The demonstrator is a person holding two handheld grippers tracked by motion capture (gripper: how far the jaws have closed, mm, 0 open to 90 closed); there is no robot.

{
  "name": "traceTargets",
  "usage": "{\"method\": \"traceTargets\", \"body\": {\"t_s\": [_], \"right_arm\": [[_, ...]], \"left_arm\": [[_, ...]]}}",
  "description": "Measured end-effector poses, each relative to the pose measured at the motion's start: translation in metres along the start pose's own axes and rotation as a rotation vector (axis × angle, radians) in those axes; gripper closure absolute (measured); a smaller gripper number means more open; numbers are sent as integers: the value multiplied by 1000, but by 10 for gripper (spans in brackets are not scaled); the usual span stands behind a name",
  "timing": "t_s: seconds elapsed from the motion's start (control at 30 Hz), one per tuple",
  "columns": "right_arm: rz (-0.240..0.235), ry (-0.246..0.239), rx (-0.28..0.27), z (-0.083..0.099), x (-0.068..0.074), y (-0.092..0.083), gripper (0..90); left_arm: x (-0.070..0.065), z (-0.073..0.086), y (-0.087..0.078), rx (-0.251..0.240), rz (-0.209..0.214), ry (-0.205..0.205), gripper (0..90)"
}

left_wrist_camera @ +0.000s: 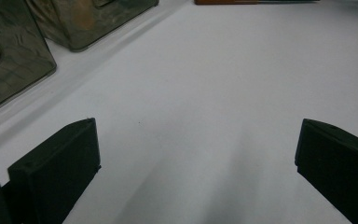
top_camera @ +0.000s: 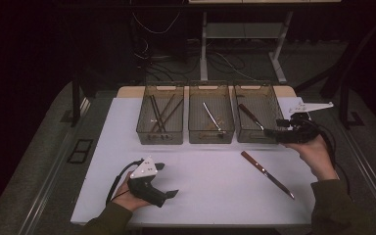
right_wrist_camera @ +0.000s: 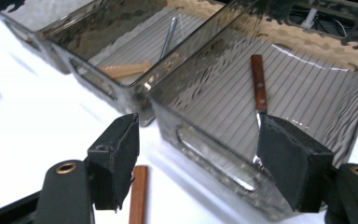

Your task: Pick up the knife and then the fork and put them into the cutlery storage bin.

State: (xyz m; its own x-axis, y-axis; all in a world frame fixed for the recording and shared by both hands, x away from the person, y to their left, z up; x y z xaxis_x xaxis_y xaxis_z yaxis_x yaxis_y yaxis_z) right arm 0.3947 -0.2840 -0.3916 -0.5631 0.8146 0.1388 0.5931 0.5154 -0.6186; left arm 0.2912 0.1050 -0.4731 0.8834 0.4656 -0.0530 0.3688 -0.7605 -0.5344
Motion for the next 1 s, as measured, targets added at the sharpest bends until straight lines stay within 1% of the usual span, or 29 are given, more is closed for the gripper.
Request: {"method": "traceTargets", "body": {"t_s": [0.1,0.2,0.27,0.33,0.43,0.5,0.57,0.6,0.63,0.9,1.0], "right_arm": [[-1,-12,8,9,4,-1,299],[-1,-9,26,16,8,-2,299],[-5,-23,43,22,9,-2,299],[-4,-25,55,27,11,-3,300],[-3,-34,71,33,13,-3,300],[-9,-30,77,36,16,-3,300],[-7,-45,80,39,16,-2,300],[-6,-38,83,40,18,-1,300],[-7,-48,85,42,19,0,301],[-19,-72,146,59,28,7,308],[-16,-92,169,62,29,9,319]], "left_arm": [[0,0,0,0,0,0,0],[0,0,0,-1,-2,1,0],[0,0,-1,0,-3,4,0],[0,0,-1,0,-4,4,0],[0,-1,-1,-1,-4,6,0],[0,0,-2,3,-4,12,0],[0,0,-2,5,-3,15,0],[0,0,-2,5,-3,15,0],[0,0,-2,5,-2,17,0],[0,-1,-2,-1,-3,13,0],[0,-1,-2,2,-2,16,0]]}}
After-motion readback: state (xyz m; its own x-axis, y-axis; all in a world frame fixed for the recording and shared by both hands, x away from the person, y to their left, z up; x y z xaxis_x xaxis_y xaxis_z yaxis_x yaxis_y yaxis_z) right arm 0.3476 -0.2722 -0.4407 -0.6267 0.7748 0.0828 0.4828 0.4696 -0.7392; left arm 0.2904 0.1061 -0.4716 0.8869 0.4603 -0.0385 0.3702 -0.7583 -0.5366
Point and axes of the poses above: each handheld gripper's, and its own axes: y roughly forward along the jaws, z roughly out of its underside, x roughly to its left, the point moved 6 cm from there along y, roughly forward along the jaws, and after that the axes turned 2 degrees about y, right-handed, at the moved point
